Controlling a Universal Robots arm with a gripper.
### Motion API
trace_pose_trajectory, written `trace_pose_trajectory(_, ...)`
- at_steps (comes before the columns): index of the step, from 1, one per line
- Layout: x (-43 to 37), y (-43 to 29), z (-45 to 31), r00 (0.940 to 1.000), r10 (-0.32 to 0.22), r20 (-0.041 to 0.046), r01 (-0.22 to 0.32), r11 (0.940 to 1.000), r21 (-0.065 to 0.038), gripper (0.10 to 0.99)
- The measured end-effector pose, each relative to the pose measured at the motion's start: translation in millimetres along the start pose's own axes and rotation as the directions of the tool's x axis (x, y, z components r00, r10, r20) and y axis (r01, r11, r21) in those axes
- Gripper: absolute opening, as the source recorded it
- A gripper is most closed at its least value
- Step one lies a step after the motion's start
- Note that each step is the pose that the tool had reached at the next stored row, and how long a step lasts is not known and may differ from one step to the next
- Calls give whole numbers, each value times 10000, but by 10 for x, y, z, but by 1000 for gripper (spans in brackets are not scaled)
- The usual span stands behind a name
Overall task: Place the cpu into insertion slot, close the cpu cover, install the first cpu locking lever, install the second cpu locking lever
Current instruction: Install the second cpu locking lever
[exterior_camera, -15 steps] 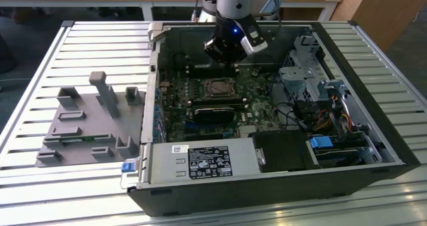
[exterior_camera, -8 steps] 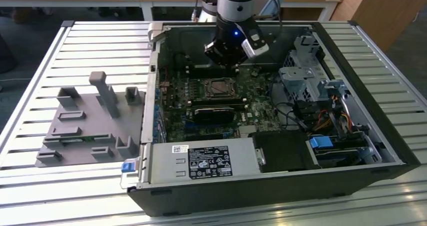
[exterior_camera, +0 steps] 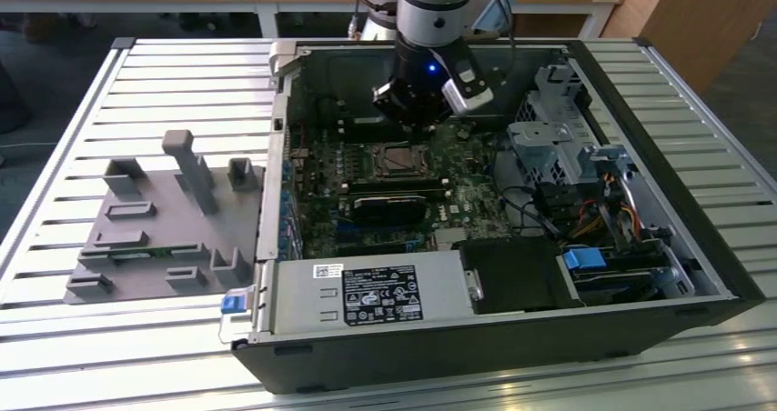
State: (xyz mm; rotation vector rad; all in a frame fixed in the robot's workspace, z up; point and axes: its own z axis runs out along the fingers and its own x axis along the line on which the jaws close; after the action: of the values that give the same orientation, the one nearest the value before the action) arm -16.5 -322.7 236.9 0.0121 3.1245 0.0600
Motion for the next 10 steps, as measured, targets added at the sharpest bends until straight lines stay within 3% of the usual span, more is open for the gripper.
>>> trace_pose_trajectory(10,-2,-196,-7,10000,0,0,0,10000,-5,114)
